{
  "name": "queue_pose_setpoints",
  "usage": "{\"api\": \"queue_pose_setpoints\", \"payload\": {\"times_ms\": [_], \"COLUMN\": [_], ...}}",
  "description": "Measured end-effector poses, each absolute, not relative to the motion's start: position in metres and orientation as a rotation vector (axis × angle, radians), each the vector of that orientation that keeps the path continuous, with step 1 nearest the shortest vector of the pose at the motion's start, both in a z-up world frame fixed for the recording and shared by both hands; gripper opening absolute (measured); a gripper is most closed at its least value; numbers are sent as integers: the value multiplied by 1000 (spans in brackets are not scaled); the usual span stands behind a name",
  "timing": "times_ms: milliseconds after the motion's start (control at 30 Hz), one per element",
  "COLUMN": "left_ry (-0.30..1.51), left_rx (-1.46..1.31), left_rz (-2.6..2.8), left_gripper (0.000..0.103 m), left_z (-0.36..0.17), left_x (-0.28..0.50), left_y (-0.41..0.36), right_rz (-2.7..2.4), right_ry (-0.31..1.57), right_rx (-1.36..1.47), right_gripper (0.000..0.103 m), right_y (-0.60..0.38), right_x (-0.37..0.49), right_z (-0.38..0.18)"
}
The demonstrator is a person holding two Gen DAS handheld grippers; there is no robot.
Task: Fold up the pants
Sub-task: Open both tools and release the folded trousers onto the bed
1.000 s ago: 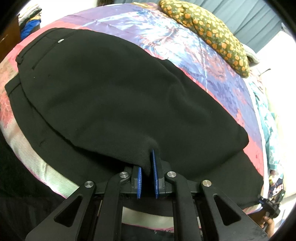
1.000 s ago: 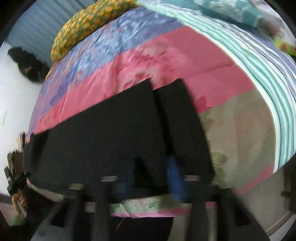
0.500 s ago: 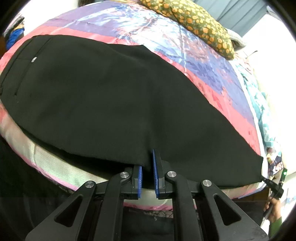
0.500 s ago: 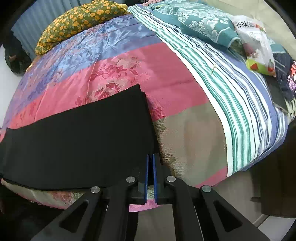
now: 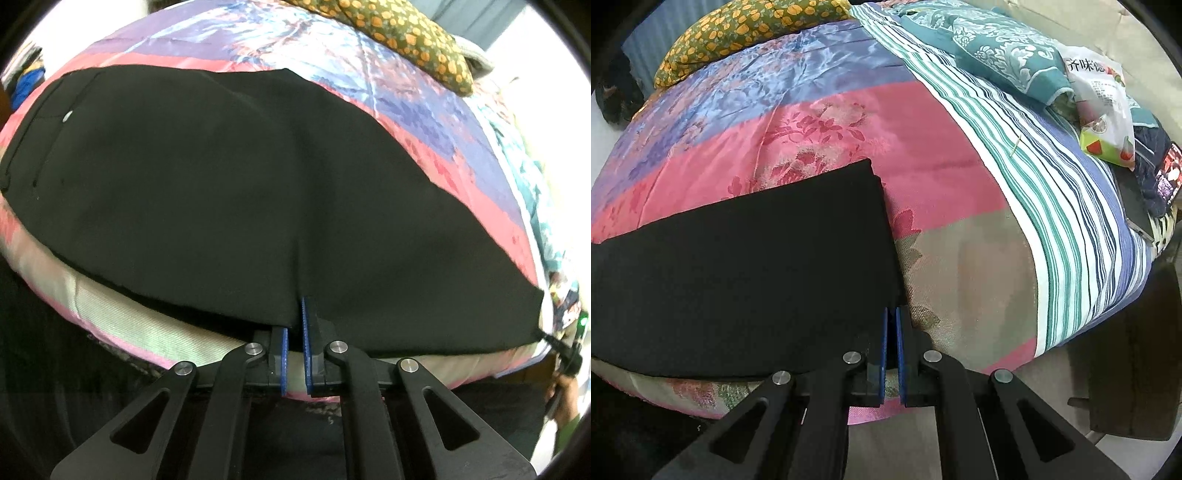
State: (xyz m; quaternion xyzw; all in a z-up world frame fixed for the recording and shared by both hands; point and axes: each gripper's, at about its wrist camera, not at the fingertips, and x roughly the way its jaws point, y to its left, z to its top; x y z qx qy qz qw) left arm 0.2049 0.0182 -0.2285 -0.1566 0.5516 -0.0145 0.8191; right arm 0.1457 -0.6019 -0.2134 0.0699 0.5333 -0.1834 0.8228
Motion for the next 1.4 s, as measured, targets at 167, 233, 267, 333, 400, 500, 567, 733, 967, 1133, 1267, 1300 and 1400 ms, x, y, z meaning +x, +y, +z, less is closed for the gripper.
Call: {"api": "queue_pose_setpoints", "payload": {"times_ms": [167,233,267,333,400,500,567,733,967,1133,1267,1300,1400], "left_ry": [1193,1210,1217,1231,1239,1187,1110,1028,1107,1088,945,919,910], "left_rx": [-309,-297,-296,-285,-285,-300,-289,-196,-90,-106,-88,-73,-54], "left_rz": [-25,-9,-2,-5,-23,-21,11,83,262,262,205,188,133], "left_gripper": [5,18,23,46,47,47,50,40,2,14,75,80,80], "left_z": [-230,-228,-225,-220,-212,-191,-178,-193,-229,-218,-187,-181,-173], "left_x": [202,200,197,187,169,150,155,204,206,198,194,198,231], "left_y": [18,19,20,24,31,49,65,88,118,119,103,99,87], "right_rz": [-400,-409,-413,-419,-440,-492,-495,-358,-148,-108,-117,-116,-108], "right_ry": [1134,1124,1110,1086,1034,947,888,756,805,971,971,962,949], "right_rx": [148,148,159,178,173,138,115,89,224,247,224,236,233], "right_gripper": [5,11,14,53,66,66,66,80,83,84,88,89,93], "right_y": [-601,-600,-600,-600,-596,-582,-564,-488,-394,-369,-368,-369,-369], "right_x": [146,146,144,139,130,115,109,120,167,195,195,193,191], "right_z": [-214,-213,-211,-205,-193,-169,-151,-120,-181,-242,-247,-247,-249]}}
